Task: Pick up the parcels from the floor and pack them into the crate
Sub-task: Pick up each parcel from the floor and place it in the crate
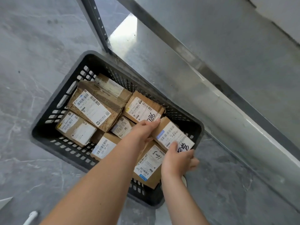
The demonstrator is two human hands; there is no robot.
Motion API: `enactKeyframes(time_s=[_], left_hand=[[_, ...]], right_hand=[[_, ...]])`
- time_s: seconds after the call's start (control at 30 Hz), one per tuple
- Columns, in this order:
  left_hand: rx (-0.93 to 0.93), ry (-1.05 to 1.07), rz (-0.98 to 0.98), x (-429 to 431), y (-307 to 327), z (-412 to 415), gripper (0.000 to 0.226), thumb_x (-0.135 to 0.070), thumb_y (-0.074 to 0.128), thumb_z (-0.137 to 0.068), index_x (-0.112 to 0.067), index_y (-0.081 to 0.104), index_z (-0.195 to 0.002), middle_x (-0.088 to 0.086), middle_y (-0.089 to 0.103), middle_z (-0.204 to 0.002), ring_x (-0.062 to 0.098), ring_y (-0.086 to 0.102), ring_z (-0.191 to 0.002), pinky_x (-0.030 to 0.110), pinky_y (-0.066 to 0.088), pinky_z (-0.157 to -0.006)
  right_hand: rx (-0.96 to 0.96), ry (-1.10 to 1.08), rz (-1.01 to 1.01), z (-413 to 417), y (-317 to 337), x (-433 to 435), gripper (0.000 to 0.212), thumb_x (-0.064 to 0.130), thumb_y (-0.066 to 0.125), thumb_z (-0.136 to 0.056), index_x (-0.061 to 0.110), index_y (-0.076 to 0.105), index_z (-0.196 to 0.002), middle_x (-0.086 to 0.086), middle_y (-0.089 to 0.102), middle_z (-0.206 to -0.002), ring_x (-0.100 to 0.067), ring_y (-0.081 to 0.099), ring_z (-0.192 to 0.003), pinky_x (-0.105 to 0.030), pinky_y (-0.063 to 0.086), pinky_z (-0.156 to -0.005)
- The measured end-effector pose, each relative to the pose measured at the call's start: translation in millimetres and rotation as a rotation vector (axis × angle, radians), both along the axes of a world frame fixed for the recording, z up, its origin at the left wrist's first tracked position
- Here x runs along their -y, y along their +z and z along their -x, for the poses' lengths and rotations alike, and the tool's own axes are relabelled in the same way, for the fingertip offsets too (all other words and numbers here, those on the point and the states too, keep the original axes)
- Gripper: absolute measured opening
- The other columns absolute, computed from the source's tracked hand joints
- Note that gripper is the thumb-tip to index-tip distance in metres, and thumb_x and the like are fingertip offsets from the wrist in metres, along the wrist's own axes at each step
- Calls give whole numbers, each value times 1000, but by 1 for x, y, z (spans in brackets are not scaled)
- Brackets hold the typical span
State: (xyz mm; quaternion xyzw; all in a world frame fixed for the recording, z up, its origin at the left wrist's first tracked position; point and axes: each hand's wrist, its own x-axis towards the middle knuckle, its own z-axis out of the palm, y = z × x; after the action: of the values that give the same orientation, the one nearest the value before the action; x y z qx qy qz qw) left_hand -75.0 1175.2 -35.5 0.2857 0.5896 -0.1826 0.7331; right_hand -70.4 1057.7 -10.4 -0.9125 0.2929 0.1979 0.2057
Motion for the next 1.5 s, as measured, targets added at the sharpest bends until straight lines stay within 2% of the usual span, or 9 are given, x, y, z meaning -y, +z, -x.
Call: enactKeyframes(time_s=[0.17,0.47,0.6,0.7,0.83,1.07,1.23,1.37,1.5], left_hand=[[-50,223,161,18,-13,-8,27,-36,73,-85,-13,65,-99,5,73,-78,16,70,-69,27,54,-56],[-129,728,27,50,-19,-9,14,-22,71,-87,-21,71,-101,12,73,-106,27,73,-90,49,59,-81],[-87,523,-198,60,-10,-13,36,-42,74,-82,-25,62,-112,2,66,-105,17,68,-88,38,60,-72],[-276,234,-522,55,-18,-3,26,-47,73,-80,-29,60,-94,2,62,-105,18,64,-88,38,56,-76],[-131,-5,-694,61,-16,8,18,-27,76,-81,-20,60,-85,3,61,-94,14,62,-80,28,51,-66],[-328,128,-504,58,-38,-10,22,-6,71,-82,-20,55,-80,5,68,-85,24,70,-82,38,57,-79],[-169,-176,-358,57,-35,-6,38,8,47,-86,-16,73,-99,-1,62,-105,13,57,-92,23,49,-77],[-55,-258,-213,39,-12,-8,30,1,50,-89,-14,68,-108,11,55,-135,25,47,-129,36,43,-106],[5,-345,-387,31,42,-31,32,-12,49,-93,-11,65,-121,8,64,-121,24,59,-111,38,50,-98]], right_hand=[[19,-25,-30,1,-3,5,74,36,70,-85,5,33,-142,-18,30,-134,-34,31,-120,-45,46,-93],[55,110,-57,10,-12,6,83,24,77,-80,32,22,-142,-16,29,-135,-35,33,-118,-49,48,-89],[47,157,-29,10,-17,-3,68,19,69,-86,23,25,-138,-17,27,-132,-35,33,-118,-35,40,-78],[40,246,-10,10,-21,-3,65,19,65,-89,24,19,-134,-16,30,-132,-34,37,-118,-35,44,-76],[-174,482,179,-19,-32,1,47,23,47,-99,14,36,-144,-19,44,-137,-34,45,-121,-40,46,-93],[-398,1012,57,-16,-25,19,73,6,47,-96,16,8,-157,0,-3,-164,-17,1,-150,-29,19,-120],[-652,1114,35,-28,-41,30,88,12,51,-94,17,-11,-155,4,-30,-159,-20,3,-151,-36,31,-116],[-732,1085,3,-45,-25,23,80,15,49,-96,19,-3,-157,3,-20,-162,-21,4,-151,-39,23,-120],[-482,1032,-116,-66,23,-9,68,18,53,-96,16,19,-155,-3,17,-162,-20,20,-148,-35,24,-118]])
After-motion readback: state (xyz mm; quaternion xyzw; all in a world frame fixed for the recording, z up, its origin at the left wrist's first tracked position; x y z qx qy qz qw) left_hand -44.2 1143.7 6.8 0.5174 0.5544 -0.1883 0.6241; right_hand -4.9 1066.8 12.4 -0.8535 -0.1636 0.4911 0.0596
